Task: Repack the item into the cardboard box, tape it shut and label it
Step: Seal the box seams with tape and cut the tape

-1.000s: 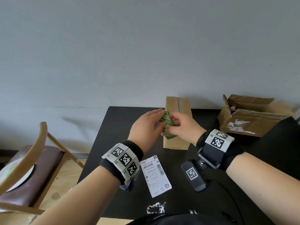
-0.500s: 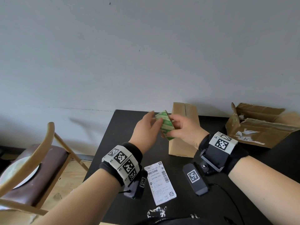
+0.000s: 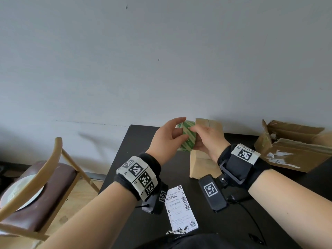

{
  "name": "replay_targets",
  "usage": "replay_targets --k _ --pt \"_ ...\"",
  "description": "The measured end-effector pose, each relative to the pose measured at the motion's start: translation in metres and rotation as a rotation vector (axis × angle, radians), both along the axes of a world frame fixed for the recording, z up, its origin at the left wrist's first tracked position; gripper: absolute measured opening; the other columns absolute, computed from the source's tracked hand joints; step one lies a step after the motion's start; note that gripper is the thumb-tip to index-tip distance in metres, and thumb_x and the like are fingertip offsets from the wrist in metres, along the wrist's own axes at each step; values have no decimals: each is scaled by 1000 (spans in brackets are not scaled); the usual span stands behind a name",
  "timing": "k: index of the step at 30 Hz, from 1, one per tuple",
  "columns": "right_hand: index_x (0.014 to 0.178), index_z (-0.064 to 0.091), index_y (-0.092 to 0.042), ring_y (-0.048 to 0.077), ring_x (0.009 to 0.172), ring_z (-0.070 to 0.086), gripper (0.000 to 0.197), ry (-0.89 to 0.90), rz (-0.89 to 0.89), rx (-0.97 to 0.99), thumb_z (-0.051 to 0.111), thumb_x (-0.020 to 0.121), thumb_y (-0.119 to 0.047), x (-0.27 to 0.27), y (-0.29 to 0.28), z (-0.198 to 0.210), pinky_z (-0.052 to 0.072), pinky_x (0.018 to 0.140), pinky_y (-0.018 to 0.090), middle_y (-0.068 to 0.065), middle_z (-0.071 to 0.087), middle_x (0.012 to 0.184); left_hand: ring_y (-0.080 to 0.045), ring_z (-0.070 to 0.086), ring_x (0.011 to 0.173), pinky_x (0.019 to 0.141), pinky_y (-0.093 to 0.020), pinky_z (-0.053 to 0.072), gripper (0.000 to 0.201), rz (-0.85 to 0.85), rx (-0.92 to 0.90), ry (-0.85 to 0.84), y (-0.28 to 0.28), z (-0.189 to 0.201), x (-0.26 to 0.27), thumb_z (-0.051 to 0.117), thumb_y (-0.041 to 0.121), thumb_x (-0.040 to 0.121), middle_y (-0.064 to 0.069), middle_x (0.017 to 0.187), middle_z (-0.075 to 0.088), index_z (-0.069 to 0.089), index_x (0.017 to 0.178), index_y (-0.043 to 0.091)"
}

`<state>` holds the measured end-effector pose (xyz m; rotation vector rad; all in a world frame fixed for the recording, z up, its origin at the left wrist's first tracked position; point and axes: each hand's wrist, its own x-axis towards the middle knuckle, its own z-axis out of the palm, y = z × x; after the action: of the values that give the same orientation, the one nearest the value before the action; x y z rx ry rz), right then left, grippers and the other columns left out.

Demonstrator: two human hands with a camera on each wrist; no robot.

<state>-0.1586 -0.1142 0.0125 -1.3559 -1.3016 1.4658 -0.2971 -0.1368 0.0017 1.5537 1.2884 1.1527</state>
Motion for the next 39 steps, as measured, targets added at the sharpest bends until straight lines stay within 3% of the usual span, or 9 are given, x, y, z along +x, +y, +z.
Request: replay_targets --k 3,10,14,19,24,27,30,35,39 --pt "100 65 0 26 78 69 22 11 2 2 48 93 -14 1 6 0 57 76 37 18 69 88 -4 67 91 86 -23 53 53 -15 -29 -25 9 1 -1 59 0 88 2 94 71 42 135 18" --pt "93 60 10 43 94 62 30 -148 9 89 55 88 -20 -1 10 -7 49 89 56 32 63 97 -17 68 93 93 -39 51 46 132 -151 -158 28 -11 3 63 18 88 -3 90 73 47 130 8" --pt "79 67 -8 28 81 67 22 -91 -33 43 50 91 -16 3 16 -14 54 82 42 14 68 79 -3 64 91 93 -19 45 51 79 -89 -2 30 -12 4 62 16 89 9 81 70 44 137 10" --pt "89 68 -8 30 90 68 24 -74 -58 -24 49 89 -24 4 20 -15 55 87 45 19 70 91 15 57 72 73 3 38 56 19 -7 139 28 -14 3 61 10 88 0 81 70 41 140 10" --pt "92 67 -3 26 82 68 23 -34 -46 -30 48 91 -17 5 19 -15 56 83 40 16 69 87 -7 63 86 79 -5 43 58 -15 10 157 24 -11 2 61 8 88 -9 88 73 38 142 9" --pt "97 63 6 35 92 66 28 -103 -80 45 52 88 -18 5 18 -15 54 86 49 24 66 92 -1 62 86 80 -6 45 54 2 -60 78 25 -10 3 61 11 89 3 86 71 41 139 8" --pt "89 58 8 39 88 63 31 -178 -26 117 53 88 -22 3 15 -14 52 83 47 23 58 82 -6 63 87 96 -31 49 49 76 -108 -23 30 -13 3 63 18 89 14 79 67 47 135 7" --pt "82 65 0 31 88 62 24 -193 -43 123 53 87 -20 4 16 -15 50 86 44 14 60 83 0 63 85 85 -18 47 48 102 -71 20 30 -12 3 66 17 87 11 83 68 50 132 11" --pt "92 68 -1 32 91 67 30 -131 -64 30 50 88 -25 6 20 -17 53 88 49 19 70 90 -8 66 93 91 -22 48 52 60 -18 111 27 -9 4 66 14 85 0 88 73 49 134 13"
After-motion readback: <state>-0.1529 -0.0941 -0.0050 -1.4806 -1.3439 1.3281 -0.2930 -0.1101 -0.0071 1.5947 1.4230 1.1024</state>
